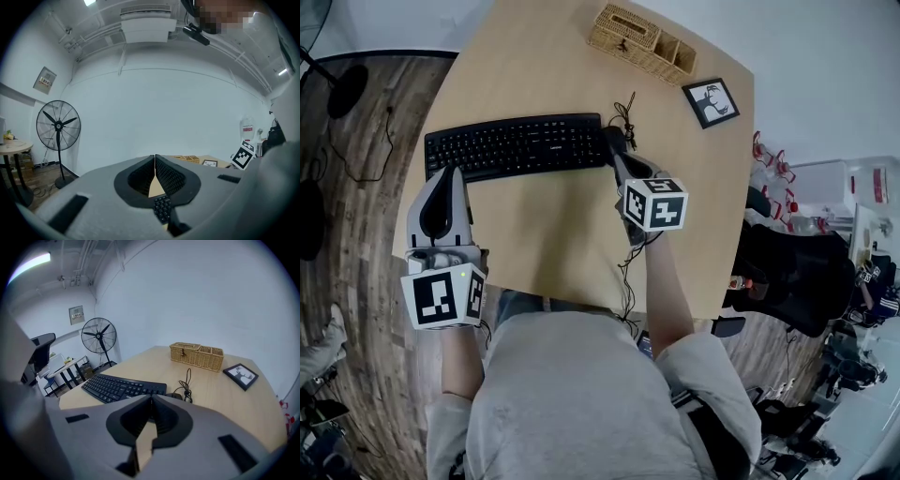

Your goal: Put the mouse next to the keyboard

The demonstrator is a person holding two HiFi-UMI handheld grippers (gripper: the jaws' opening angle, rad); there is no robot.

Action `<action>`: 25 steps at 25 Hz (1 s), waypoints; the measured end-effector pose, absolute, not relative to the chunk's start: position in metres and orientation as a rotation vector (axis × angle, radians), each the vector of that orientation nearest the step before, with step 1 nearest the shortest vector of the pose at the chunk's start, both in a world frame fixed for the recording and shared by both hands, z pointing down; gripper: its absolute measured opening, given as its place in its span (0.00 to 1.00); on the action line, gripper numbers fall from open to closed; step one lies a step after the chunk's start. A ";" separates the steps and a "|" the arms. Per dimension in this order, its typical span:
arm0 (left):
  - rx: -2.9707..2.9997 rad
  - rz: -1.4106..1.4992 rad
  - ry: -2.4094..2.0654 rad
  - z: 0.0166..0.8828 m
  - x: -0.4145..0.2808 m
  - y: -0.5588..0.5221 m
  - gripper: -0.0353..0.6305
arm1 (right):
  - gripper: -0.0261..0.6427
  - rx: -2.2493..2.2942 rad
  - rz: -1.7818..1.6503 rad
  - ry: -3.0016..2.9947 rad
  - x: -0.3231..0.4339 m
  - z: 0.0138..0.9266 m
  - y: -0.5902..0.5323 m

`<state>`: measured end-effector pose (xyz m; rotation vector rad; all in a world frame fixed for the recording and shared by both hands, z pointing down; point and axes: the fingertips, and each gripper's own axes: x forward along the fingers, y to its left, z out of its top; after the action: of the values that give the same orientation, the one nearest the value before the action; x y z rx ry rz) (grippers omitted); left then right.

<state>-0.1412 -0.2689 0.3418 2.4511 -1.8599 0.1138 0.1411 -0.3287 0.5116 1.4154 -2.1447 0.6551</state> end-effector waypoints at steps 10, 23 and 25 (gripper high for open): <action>2.544 0.083 -1.781 0.327 -0.124 -0.261 0.07 | 0.06 1.503 0.453 -2.259 0.133 0.447 -0.297; 2.639 0.026 -1.684 0.310 -0.106 -0.260 0.07 | 0.06 1.719 0.293 -2.343 0.144 0.375 -0.256; 2.657 0.018 -1.668 0.307 -0.102 -0.259 0.07 | 0.06 1.743 0.281 -2.351 0.146 0.366 -0.250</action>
<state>-0.1015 -0.2591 0.3075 2.6574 -1.6679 0.0180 0.1462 -0.2505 0.3661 1.7428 -2.3515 0.2808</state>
